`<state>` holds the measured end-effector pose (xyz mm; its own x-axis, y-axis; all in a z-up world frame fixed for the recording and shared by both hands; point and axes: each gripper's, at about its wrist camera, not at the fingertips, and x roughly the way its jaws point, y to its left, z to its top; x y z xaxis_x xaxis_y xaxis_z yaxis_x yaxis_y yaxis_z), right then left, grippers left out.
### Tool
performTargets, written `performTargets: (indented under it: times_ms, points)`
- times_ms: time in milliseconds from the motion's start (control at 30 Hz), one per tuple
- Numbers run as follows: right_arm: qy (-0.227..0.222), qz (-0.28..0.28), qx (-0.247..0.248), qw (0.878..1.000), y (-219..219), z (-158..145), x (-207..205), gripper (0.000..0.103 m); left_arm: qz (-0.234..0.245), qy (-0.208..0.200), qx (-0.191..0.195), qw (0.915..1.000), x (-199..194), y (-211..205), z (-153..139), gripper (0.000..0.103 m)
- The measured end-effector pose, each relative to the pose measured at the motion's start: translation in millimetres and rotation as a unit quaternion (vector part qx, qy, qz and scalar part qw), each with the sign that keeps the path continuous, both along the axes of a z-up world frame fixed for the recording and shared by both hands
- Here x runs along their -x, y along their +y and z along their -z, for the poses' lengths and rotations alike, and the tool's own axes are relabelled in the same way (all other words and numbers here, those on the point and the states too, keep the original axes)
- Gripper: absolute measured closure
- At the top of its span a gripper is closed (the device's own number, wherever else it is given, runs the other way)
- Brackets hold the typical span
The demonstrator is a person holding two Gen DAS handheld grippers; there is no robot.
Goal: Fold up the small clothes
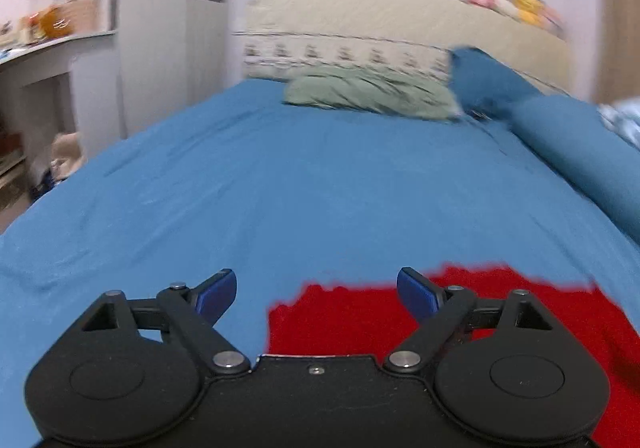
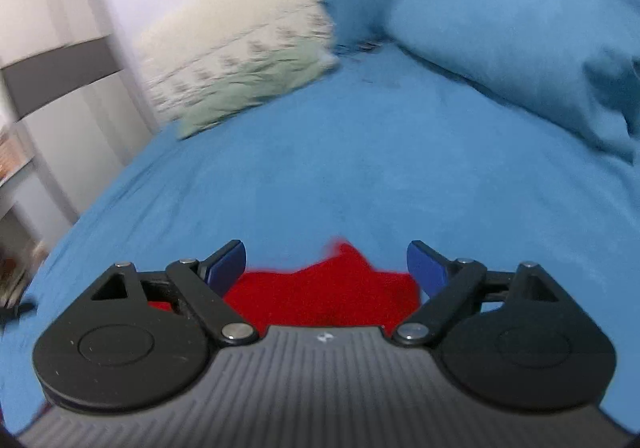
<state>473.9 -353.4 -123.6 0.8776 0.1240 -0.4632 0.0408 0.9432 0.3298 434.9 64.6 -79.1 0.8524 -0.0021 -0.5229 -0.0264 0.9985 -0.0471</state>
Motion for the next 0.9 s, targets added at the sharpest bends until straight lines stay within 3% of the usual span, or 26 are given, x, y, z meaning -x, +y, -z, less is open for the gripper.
performTargets:
  times_ms: [100,167,267,300,367,433,533,633,733,900]
  points:
    - [0.016,-0.045,0.016,0.999,19,9,33,0.0,0.043,0.042,0.007,0.9982,21,-10,20,0.013]
    - [0.034,-0.063,0.017,0.997,26,24,47,0.0,0.048,0.073,-0.007,0.9962,25,-16,39,0.013]
    - [0.111,-0.047,0.008,0.993,24,51,42,0.001,0.033,0.138,0.003,0.9899,21,-12,71,0.017]
    - [0.127,-0.026,-0.003,0.992,16,61,42,0.004,0.028,0.139,0.007,0.9898,24,-8,78,0.017]
    - [0.104,-0.015,-0.029,0.994,7,66,49,0.005,0.033,0.132,0.003,0.9907,29,-9,80,0.017]
    - [0.109,-0.006,-0.032,0.994,8,64,48,0.005,0.032,0.141,-0.013,0.9894,26,-15,74,0.017]
    - [0.112,-0.007,-0.003,0.994,17,48,44,0.005,0.031,0.133,-0.004,0.9906,37,-15,58,0.017]
    - [0.071,-0.022,-0.023,0.997,7,23,58,0.004,0.041,0.108,0.004,0.9933,54,-18,33,0.017]
    - [0.056,-0.021,0.007,0.998,-3,-3,74,0.004,0.054,0.098,-0.006,0.9937,61,-29,13,0.016]
    - [0.061,-0.011,0.036,0.997,-23,-18,104,0.002,0.078,0.095,0.008,0.9924,71,-58,5,0.016]
